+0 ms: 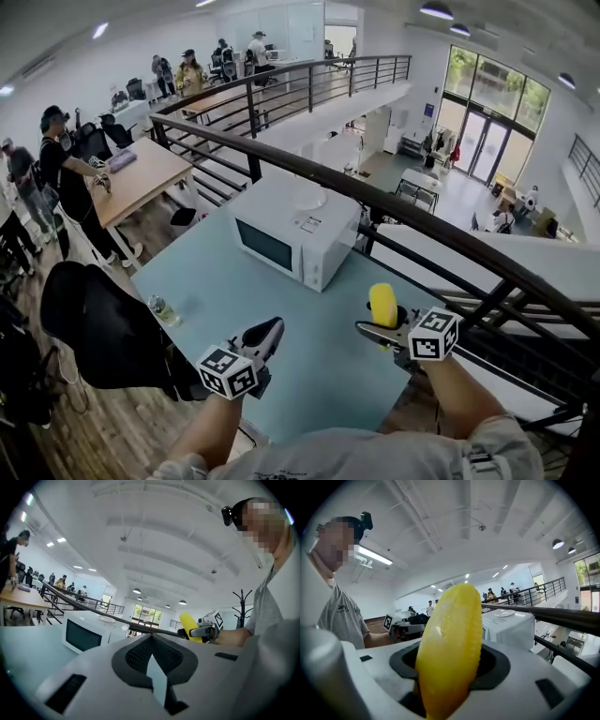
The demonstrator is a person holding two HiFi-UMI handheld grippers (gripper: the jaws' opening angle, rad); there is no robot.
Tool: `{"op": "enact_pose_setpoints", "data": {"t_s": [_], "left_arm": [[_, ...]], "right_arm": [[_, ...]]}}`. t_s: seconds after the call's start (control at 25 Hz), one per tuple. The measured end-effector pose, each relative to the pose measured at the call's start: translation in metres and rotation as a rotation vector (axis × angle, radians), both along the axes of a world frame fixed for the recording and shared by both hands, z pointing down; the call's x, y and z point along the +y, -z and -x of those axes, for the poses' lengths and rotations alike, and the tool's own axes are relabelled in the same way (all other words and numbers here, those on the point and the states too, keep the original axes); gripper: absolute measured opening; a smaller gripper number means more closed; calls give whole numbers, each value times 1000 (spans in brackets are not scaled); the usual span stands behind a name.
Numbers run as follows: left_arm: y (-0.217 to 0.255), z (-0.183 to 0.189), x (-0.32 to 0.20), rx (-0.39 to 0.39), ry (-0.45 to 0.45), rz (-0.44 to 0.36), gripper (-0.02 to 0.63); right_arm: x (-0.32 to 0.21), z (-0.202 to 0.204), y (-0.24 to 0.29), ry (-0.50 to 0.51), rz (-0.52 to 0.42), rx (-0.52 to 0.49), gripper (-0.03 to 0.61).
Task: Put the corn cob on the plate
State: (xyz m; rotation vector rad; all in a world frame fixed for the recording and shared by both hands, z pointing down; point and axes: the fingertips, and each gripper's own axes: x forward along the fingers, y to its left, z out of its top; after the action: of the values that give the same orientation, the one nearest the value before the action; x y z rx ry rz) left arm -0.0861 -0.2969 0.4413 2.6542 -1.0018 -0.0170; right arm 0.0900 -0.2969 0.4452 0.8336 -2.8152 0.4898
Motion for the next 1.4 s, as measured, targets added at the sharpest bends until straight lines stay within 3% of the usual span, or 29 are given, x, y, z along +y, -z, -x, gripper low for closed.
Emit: {"op": "enact_pose_setpoints", "data": {"t_s": [0.92, 1.4], "left_arm": [[9, 23, -149, -33, 76, -3, 18], [8, 19, -240, -54, 88, -17, 18]], "right_arm": [[-190, 23, 8, 64, -73, 169, 267], [-305, 32, 10, 47, -43, 180, 267]]}}
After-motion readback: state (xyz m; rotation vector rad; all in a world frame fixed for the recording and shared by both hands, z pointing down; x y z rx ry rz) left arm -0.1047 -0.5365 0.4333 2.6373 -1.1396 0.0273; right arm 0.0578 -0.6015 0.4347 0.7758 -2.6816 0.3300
